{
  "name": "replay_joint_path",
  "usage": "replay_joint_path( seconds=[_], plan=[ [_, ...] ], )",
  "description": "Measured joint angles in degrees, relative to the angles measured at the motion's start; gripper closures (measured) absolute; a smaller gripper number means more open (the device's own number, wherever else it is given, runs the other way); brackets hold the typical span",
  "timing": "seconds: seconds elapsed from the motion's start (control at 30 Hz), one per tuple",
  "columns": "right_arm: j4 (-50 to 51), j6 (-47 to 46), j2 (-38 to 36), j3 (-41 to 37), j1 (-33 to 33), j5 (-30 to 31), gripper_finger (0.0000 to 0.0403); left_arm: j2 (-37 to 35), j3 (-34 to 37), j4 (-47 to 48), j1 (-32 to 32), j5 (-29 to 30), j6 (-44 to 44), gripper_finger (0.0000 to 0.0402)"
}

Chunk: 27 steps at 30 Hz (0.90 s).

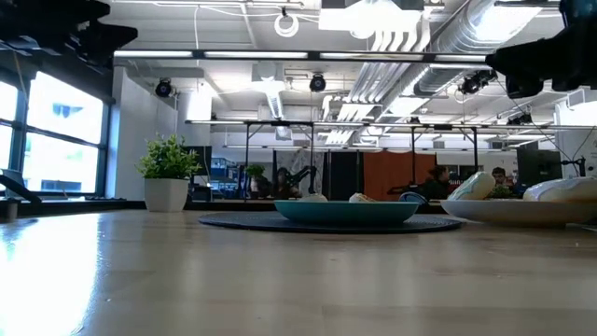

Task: Pick & Place donuts
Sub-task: Return to Home Position

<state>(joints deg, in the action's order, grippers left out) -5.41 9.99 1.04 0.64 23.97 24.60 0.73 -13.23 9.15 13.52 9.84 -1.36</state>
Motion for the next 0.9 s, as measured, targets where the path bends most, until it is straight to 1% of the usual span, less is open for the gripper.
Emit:
replay_joint_path(
  seconds=[0.07, 0.13, 0.27, 0.43, 0.6, 0.67, 0.77, 0.9],
  plan=[
    [0.4, 2.1, 0.0, 0.0, 0.0, 1.0, 0.0316, 0.0, 0.0, 1.1, 0.0, 1.3, -0.2, 0.0163],
    [0.4, 4.3, 0.0, 0.0, 0.0, 0.7, 0.0316, 0.0, 0.0, 1.1, 0.0, 1.6, -0.1, 0.0163],
    [0.5, 5.6, 0.0, 0.0, 0.0, -0.9, 0.0316, 0.0, 0.0, 1.4, 0.0, 0.1, 1.0, 0.0163],
    [0.5, 3.6, 0.0, 0.0, 0.0, 4.7, 0.0316, 0.0, 0.2, 1.0, 0.0, -0.3, 1.8, 0.0163],
    [0.5, 2.6, 0.0, 0.0, 0.0, 9.7, 0.0316, 0.1, 5.1, -6.4, 0.0, -1.3, 0.3, 0.0163],
    [0.5, 2.6, 0.0, 0.0, 0.0, 11.0, 0.0316, 0.0, 6.1, -8.6, 0.0, -1.3, 0.2, 0.0163],
    [0.5, 2.2, 0.0, 0.0, 0.0, 12.3, 0.0316, 0.0, 7.4, -9.0, 0.0, -1.3, 0.4, 0.0163],
    [0.5, 0.6, 0.0, 0.0, 0.0, 12.5, 0.0316, 0.0, 9.3, -10.0, 0.0, -0.4, 1.9, 0.0163]
  ],
)
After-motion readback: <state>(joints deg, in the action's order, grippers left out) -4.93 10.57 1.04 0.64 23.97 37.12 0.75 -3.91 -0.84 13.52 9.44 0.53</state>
